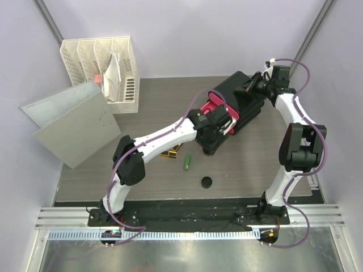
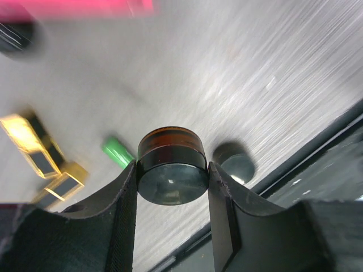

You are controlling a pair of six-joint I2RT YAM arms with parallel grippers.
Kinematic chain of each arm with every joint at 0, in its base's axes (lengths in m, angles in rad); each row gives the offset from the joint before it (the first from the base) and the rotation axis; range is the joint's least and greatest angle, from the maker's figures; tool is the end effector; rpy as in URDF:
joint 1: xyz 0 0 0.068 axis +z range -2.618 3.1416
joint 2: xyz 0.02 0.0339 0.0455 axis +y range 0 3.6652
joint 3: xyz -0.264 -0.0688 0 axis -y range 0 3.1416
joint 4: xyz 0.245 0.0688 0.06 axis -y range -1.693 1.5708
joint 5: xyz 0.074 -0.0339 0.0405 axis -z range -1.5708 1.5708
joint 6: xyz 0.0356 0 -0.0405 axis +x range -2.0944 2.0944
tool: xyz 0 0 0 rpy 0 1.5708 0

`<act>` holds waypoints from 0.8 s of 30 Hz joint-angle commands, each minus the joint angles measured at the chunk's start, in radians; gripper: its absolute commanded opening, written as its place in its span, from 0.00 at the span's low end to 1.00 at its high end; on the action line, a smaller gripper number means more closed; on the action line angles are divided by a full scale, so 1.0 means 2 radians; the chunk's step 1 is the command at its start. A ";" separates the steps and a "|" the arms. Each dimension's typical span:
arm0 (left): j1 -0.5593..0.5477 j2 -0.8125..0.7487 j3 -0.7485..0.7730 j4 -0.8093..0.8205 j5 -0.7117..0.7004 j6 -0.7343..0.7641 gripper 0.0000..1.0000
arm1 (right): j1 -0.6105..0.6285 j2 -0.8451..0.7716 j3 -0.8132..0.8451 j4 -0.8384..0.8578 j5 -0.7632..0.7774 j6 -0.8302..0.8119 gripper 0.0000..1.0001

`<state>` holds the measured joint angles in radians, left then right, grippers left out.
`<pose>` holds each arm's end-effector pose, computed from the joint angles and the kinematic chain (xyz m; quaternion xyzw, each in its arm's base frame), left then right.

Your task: Organize the makeup

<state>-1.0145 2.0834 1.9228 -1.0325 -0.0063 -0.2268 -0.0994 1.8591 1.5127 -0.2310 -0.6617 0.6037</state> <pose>0.2332 -0.3747 0.2617 0.3764 0.9072 -0.1067 0.1545 0.4315 -0.0210 0.2841 0.1410 0.8339 0.3890 0.3652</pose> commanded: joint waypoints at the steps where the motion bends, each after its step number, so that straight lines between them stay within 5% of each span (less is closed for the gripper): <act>1: 0.027 0.007 0.093 -0.013 -0.001 0.011 0.00 | 0.004 0.035 -0.022 -0.085 0.045 -0.032 0.01; 11: 0.091 0.063 0.204 0.032 0.040 -0.055 0.00 | 0.004 0.043 -0.031 -0.085 0.048 -0.038 0.01; 24: 0.118 0.097 0.212 0.114 0.006 -0.098 0.00 | 0.004 0.045 -0.035 -0.085 0.049 -0.043 0.01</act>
<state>-0.7830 2.2749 2.2932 -0.8898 0.0406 -0.4061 -0.0982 1.8656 1.5085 -0.2131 -0.6716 0.5964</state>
